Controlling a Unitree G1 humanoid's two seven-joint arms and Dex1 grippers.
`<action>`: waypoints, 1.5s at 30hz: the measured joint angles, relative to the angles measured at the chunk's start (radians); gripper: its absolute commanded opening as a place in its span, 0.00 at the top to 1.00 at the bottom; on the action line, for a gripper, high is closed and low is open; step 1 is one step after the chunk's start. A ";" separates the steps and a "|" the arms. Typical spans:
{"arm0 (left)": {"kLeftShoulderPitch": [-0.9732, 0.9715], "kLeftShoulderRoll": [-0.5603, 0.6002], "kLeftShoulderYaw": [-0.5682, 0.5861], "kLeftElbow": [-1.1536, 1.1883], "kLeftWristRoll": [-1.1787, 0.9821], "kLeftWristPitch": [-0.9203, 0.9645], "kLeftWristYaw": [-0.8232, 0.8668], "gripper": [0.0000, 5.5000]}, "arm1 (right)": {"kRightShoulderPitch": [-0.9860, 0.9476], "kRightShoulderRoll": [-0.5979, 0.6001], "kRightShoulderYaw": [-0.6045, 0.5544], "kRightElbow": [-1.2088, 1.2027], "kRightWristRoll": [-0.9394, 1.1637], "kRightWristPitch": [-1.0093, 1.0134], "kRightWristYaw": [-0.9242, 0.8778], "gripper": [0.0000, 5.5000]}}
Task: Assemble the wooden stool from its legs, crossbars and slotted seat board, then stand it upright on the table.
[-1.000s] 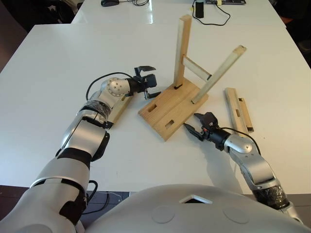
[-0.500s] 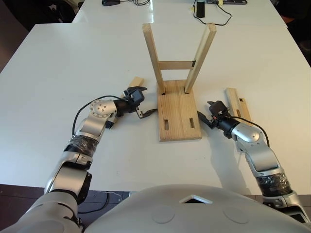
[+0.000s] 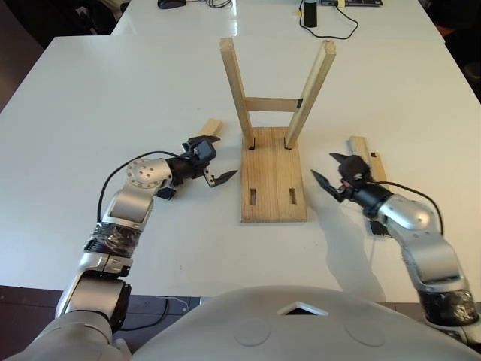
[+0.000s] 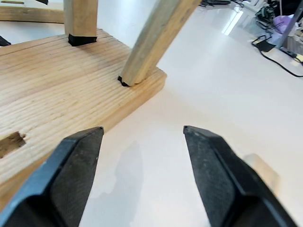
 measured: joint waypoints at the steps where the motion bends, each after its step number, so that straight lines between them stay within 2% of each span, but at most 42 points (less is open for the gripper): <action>1: 0.016 0.009 0.020 -0.037 -0.014 0.023 0.000 0.04 | 0.021 -0.013 -0.054 -0.028 0.027 0.018 0.009 0.43; 3: 0.046 0.018 0.067 -0.102 -0.042 0.073 0.017 0.04 | 0.050 -0.039 -0.172 -0.073 0.066 0.052 0.017 0.43; 5: 0.078 0.026 0.148 -0.164 -0.078 0.159 0.062 0.10 | 0.114 -0.072 -0.309 -0.097 0.092 0.072 0.031 0.43; 8: 0.096 0.028 0.212 -0.203 -0.105 0.227 0.112 0.17 | 0.199 -0.071 -0.360 -0.082 0.093 0.068 0.041 0.43; 14: 0.124 0.011 0.257 -0.205 -0.109 0.268 0.185 0.32 | 0.291 -0.016 -0.367 0.060 0.083 0.009 0.022 0.43; 21: 0.108 0.056 0.254 -0.044 -0.044 0.228 0.189 0.32 | 0.297 0.008 -0.393 0.125 0.088 -0.021 0.011 0.43; 25: 0.121 0.076 0.227 0.063 0.007 0.089 0.190 0.32 | 0.292 0.025 -0.353 0.127 0.087 -0.024 0.005 0.43; 28: 0.135 0.085 0.224 0.124 0.012 0.058 0.181 0.32 | 0.283 0.042 -0.328 0.119 0.087 -0.025 -0.011 0.43; 37: 0.107 0.087 0.218 0.226 0.005 -0.037 0.162 0.32 | 0.255 0.054 -0.286 0.105 0.085 -0.005 -0.038 0.43; 45: 0.110 0.088 0.201 0.227 0.010 -0.058 0.167 0.32 | 0.212 0.069 -0.287 0.104 0.107 0.048 -0.069 0.43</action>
